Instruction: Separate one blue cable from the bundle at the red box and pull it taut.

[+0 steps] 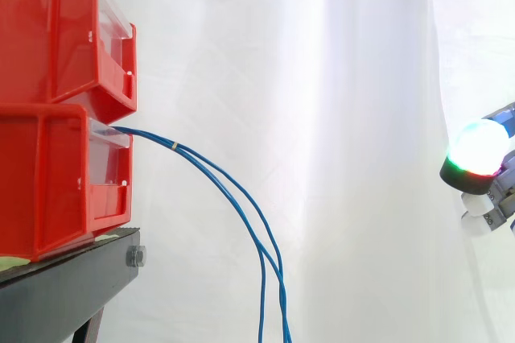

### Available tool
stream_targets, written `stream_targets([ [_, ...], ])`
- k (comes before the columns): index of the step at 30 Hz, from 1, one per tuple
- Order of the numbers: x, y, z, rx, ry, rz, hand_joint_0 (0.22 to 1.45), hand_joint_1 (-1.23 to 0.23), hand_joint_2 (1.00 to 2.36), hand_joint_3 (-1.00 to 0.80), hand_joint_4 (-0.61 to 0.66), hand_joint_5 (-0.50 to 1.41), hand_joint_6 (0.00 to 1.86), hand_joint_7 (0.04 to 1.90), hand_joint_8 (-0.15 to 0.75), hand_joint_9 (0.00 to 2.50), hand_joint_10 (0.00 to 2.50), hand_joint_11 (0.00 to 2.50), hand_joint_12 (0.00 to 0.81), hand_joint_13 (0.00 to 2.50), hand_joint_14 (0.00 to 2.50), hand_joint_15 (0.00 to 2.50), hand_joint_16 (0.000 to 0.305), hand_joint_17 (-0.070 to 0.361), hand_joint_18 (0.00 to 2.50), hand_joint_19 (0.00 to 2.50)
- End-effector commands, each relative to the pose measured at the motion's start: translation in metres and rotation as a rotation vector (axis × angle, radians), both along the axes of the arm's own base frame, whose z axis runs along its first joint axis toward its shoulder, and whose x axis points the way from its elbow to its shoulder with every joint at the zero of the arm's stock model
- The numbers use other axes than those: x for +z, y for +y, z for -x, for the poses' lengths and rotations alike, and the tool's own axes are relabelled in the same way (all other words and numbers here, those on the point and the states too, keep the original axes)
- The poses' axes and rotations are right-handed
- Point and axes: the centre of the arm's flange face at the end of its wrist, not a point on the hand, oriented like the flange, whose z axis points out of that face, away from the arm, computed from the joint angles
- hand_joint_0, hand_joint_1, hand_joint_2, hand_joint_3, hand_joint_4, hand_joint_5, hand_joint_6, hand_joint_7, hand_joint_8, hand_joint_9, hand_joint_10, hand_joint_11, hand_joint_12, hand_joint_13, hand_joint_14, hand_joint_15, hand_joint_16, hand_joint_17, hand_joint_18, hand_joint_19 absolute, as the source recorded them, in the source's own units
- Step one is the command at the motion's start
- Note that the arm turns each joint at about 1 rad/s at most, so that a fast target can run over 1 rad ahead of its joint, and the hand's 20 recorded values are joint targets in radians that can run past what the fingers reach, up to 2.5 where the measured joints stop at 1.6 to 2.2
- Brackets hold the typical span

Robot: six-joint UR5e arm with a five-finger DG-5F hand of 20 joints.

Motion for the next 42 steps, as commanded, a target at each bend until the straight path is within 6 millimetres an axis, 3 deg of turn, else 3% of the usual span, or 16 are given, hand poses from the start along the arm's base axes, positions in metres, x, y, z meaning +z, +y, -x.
stream_targets([
  [1, 0.0, 0.0, 0.0, 0.0, 0.0, 0.0, 0.53, -0.69, 1.0, -0.5, 0.22, -0.25, 0.5, 0.76, 0.323, 0.25, 0.01, 0.3, 0.374, 0.15, 0.0, 0.15, 0.054, 0.12, 0.25, 0.4],
  [18, 0.0, -0.001, 0.0, -0.004, -0.006, 0.001, 0.55, -0.63, 1.0, -0.5, 0.25, -0.25, 0.5, 0.76, 0.334, 0.29, 0.01, 0.3, 0.37, 0.16, 0.0, 0.15, 0.053, 0.119, 0.25, 0.41],
  [25, 0.009, -0.01, -0.011, -0.088, -0.101, 0.068, 0.55, -0.62, 1.0, -0.5, 0.25, -0.24, 0.5, 0.77, 0.335, 0.29, 0.01, 0.3, 0.37, 0.16, 0.0, 0.15, 0.052, 0.118, 0.25, 0.41],
  [29, 0.018, -0.014, -0.023, -0.141, -0.133, 0.163, 0.56, -0.62, 1.0, -0.5, 0.25, -0.24, 0.5, 0.77, 0.336, 0.3, 0.01, 0.3, 0.37, 0.16, 0.0, 0.15, 0.052, 0.118, 0.26, 0.42],
  [42, -0.001, -0.012, -0.083, -0.149, -0.12, 0.187, 0.56, -0.62, 1.0, -0.5, 0.25, -0.24, 0.5, 0.77, 0.337, 0.3, 0.01, 0.3, 0.37, 0.17, 0.0, 0.16, 0.052, 0.117, 0.26, 0.42],
])
